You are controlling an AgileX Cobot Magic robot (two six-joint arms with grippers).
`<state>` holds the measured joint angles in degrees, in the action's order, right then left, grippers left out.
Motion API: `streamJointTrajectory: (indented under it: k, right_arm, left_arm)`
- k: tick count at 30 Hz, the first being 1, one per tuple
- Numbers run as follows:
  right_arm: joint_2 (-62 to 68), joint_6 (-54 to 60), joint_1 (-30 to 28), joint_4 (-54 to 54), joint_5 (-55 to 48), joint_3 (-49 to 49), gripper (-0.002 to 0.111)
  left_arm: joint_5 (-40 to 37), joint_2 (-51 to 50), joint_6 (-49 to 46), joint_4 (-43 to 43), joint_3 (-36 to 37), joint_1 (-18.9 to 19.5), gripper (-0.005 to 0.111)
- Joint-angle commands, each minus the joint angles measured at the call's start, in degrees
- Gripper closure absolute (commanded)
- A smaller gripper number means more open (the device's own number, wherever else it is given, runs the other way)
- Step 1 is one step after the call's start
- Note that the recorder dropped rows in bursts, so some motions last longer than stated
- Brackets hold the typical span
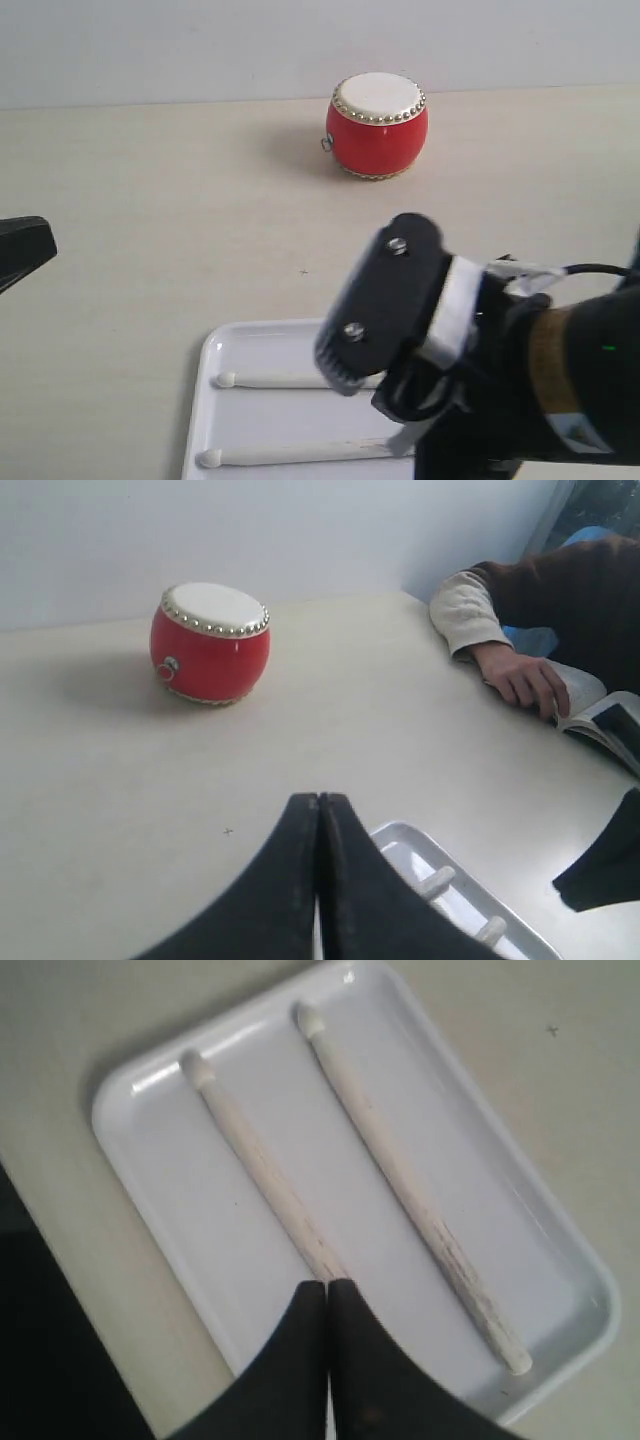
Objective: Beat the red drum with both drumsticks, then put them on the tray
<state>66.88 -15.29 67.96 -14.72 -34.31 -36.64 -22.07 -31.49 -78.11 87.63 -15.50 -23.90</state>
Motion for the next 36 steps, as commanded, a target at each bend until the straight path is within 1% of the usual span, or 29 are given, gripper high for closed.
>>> streamJointTrajectory:
  k: [1,3,6,12,15,17,19,21,23,26,27,28,30,32,33,34,35,36]
  right_arm:
    - [-9.9,-5.0,0.1,0.3,4.7,5.6,0.108]
    - [-11.2,-5.6,0.1,0.8,4.6,7.1,0.108]
    - [-8.0,-3.3,0.1,2.7,4.5,7.1,0.108]
    - [-3.7,-2.4,0.1,7.6,14.3,6.5,0.108]
    - [-2.3,-1.4,0.1,7.9,13.4,4.8,0.108]
    - [-2.2,1.1,0.1,8.1,12.3,3.6,0.108]
    - [-5.1,1.7,0.1,8.0,8.4,2.8,0.108]
    - [-11.0,1.2,0.1,8.0,3.5,2.7,0.108]
    - [-20.8,-2.6,0.1,6.1,-6.3,2.7,0.108]
    - [-36.5,-9.7,-0.8,-0.5,-21.9,2.7,0.108]
    - [-40.9,-10.8,-1.2,-1.5,-24.4,2.7,0.108]
    - [-44.6,-10.9,-1.7,-2.4,-24.4,3.5,0.108]
    - [-49.4,-10.8,-2.8,-1.2,-19.4,5.8,0.108]
    - [-52.8,-10.9,-4.9,2.8,-11.7,9.8,0.108]
    - [-55.4,-7.4,-8.4,10.2,-2.9,14.2,0.108]
    - [-56.6,-3.7,-10.4,13.8,0.1,15.6,0.108]
    - [-60.1,5.3,-13.6,19.0,4.3,16.2,0.108]
    - [-61.9,7.7,-15.8,20.4,6.1,16.2,0.108]
  left_arm:
    - [-1.4,4.9,8.4,-8.5,-0.4,-0.1,0.107]
    - [-2.2,6.4,9.8,-10.5,-0.4,-0.1,0.107]
    - [-2.0,7.8,9.8,-10.7,-0.4,-0.1,0.107]
    - [-2.0,7.9,9.8,-10.7,-0.4,-0.1,0.107]
    - [-1.9,7.9,9.8,-10.7,-0.4,-0.1,0.107]
    - [-1.7,7.9,9.8,-11.0,-0.4,-0.1,0.107]
    - [-1.6,7.9,9.8,-11.0,-0.4,-0.1,0.107]
    - [-1.6,7.9,9.8,-11.3,-0.4,-0.1,0.107]
    - [-1.6,7.9,9.8,-11.3,-0.4,-0.1,0.107]
    - [-1.4,7.9,9.8,-11.2,-0.4,-0.1,0.107]
    - [-1.4,7.9,9.8,-11.2,-0.4,-0.1,0.107]
    - [-1.5,7.8,9.8,-11.1,-0.4,-0.1,0.107]
    - [-1.5,7.8,9.8,-11.0,-0.4,-0.1,0.107]
    - [-1.5,7.8,10.1,-11.0,-0.4,-0.1,0.107]
    - [-1.5,7.8,10.1,-11.0,-0.4,-0.1,0.107]
    - [-1.5,7.8,10.1,-11.0,-0.4,-0.1,0.107]
    - [-1.5,7.8,10.1,-11.0,-0.4,-0.1,0.107]
    - [-1.5,7.8,10.1,-10.7,-0.4,-0.1,0.107]
